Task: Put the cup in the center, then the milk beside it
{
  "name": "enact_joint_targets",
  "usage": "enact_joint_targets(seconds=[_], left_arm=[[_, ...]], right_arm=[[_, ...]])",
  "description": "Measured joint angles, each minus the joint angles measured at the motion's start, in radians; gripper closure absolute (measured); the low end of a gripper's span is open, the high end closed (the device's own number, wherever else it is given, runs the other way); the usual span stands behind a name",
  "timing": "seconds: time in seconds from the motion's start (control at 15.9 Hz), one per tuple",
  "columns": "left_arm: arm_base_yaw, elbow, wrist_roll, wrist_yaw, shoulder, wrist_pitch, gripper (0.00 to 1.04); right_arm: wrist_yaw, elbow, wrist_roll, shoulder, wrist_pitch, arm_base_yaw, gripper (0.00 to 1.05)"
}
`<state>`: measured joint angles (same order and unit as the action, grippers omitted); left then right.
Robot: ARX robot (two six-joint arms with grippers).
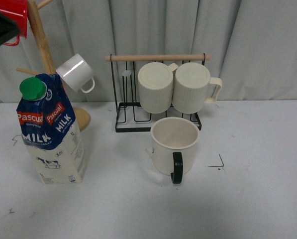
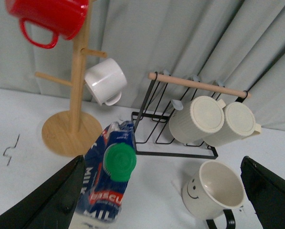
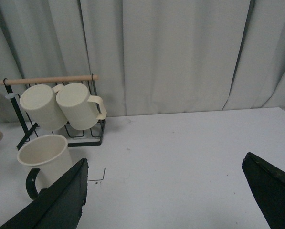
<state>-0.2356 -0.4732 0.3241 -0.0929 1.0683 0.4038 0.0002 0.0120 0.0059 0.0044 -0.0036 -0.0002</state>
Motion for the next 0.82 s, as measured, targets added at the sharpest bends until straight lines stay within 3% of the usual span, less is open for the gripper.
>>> enact_joint_targets(seconds=[0.25,0.5,0.82], left_arm=[[-0.025,-0.14,-0.127,0.022,0.275,0.07,0.07],[-0.002,-0.174,-0.267,-0.076,0.447,0.1,0.07],[0.03,-0.204,-0.284,-0.108,0.579,0.137,0.07]], right_arm=[[0.0,0.0,0.0,0.0,0.0,0.0,0.06],[0.0,0.0,0.0,0.0,0.0,0.0,0.06],[0.0,0.0,0.0,0.0,0.0,0.0,0.06]])
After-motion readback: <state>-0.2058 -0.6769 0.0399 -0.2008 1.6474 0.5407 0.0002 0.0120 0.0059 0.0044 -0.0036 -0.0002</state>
